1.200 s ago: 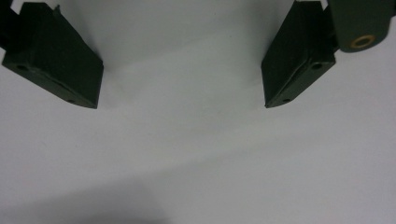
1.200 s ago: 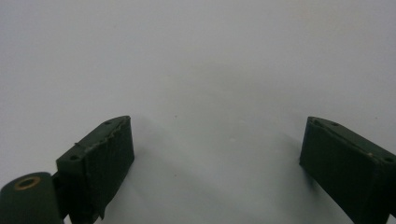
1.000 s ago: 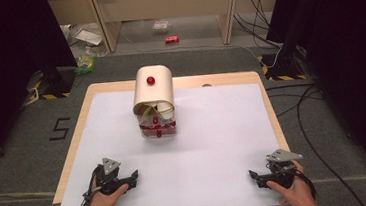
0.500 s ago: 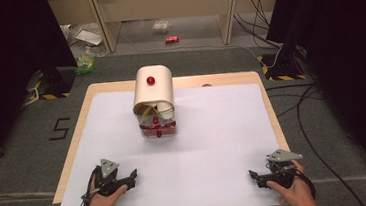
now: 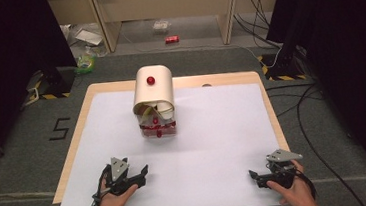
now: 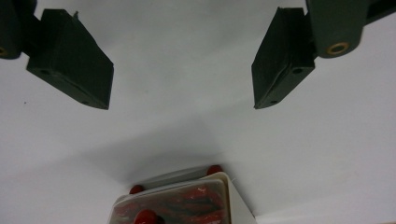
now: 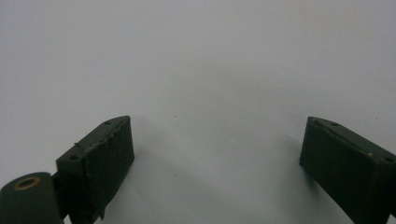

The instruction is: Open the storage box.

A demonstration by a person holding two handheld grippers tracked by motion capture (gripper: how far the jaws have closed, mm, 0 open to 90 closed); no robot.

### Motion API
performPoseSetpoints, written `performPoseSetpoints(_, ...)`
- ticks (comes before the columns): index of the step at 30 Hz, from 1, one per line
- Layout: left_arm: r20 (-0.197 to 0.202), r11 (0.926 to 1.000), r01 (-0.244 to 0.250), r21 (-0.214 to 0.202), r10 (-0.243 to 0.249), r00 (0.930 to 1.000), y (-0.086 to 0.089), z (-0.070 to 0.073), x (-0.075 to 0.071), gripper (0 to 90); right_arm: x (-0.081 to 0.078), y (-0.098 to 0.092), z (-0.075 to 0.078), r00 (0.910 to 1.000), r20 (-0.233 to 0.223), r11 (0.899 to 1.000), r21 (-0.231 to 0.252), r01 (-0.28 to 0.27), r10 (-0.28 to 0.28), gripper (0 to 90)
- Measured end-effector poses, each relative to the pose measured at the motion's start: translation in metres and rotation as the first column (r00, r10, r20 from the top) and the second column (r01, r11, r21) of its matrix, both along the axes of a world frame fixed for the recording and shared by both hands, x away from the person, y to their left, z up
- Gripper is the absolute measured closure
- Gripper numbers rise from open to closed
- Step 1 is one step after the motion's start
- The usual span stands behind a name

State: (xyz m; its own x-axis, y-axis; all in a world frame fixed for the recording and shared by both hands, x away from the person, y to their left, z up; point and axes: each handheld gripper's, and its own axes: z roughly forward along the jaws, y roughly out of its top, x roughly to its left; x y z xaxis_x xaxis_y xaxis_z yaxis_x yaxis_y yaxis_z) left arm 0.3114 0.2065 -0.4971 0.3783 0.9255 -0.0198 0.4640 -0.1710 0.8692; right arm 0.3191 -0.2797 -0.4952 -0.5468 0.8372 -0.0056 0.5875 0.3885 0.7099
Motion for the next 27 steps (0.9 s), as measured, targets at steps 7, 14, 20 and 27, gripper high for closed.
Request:
performPoseSetpoints(7,0.034,0.9998,-0.001,-0.018,0.002,0.9994,-0.008,0.002,0.003,29.1,0.000,0.000,0.000,1.0000,0.000,1.000,0.000,0.000,0.000,10.2)
performPoseSetpoints(14,0.049,0.9975,-0.031,-0.064,0.035,0.9982,-0.014,0.008,0.009,36.0,0.000,0.000,0.000,1.0000,0.000,1.000,0.000,0.000,0.000,10.2)
performPoseSetpoints(20,0.057,0.9960,-0.043,-0.079,0.047,0.9972,-0.026,0.012,0.016,42.8,0.000,0.000,0.000,1.0000,0.000,1.000,0.001,0.000,0.000,10.1)
performPoseSetpoints(27,0.072,0.9954,-0.068,-0.068,0.073,0.9947,-0.040,0.008,0.024,49.5,0.000,0.000,0.000,1.0000,0.000,1.000,0.001,0.000,0.000,10.1)
